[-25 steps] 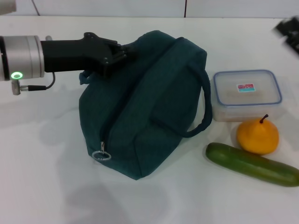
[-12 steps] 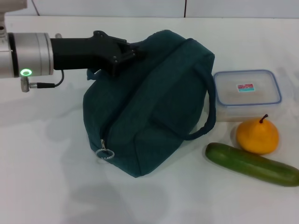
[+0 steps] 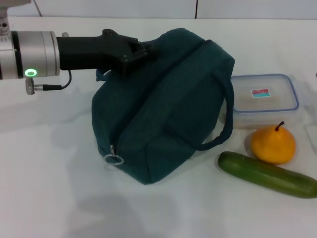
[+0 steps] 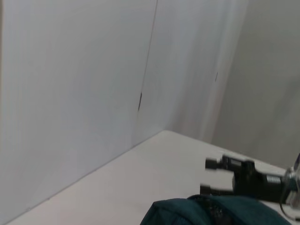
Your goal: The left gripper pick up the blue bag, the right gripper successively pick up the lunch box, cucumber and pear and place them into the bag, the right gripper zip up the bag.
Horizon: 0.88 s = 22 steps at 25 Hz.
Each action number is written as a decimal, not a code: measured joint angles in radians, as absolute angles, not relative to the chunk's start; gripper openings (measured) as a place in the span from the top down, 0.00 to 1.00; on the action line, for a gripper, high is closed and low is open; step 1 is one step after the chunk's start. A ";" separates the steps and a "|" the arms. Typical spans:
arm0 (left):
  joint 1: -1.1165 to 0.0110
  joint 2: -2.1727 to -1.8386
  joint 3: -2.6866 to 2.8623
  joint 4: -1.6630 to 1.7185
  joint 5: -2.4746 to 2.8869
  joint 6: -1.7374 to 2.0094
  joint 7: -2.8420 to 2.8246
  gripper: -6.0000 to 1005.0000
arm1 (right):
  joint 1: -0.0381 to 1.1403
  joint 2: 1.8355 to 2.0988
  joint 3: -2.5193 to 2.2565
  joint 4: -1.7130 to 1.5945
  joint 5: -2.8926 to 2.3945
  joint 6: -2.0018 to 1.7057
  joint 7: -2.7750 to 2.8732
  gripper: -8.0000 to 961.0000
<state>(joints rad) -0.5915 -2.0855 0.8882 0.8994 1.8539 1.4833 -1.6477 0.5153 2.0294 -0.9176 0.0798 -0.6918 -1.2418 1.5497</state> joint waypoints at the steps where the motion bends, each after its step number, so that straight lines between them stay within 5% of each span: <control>1: -0.593 -2.086 0.888 0.900 1.848 1.483 -1.649 0.94 | 0.515 2.029 -0.915 0.086 -0.706 -1.242 1.557 0.18; 22: -0.654 -2.086 0.923 0.840 1.827 1.444 -1.642 0.94 | 0.506 2.029 -0.909 0.106 -0.836 -1.256 1.585 0.18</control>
<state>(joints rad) -0.6536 -2.0862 0.9233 0.8396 1.8273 1.4444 -1.6421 0.5058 2.0294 -0.9087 0.1058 -0.8362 -1.2563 1.5852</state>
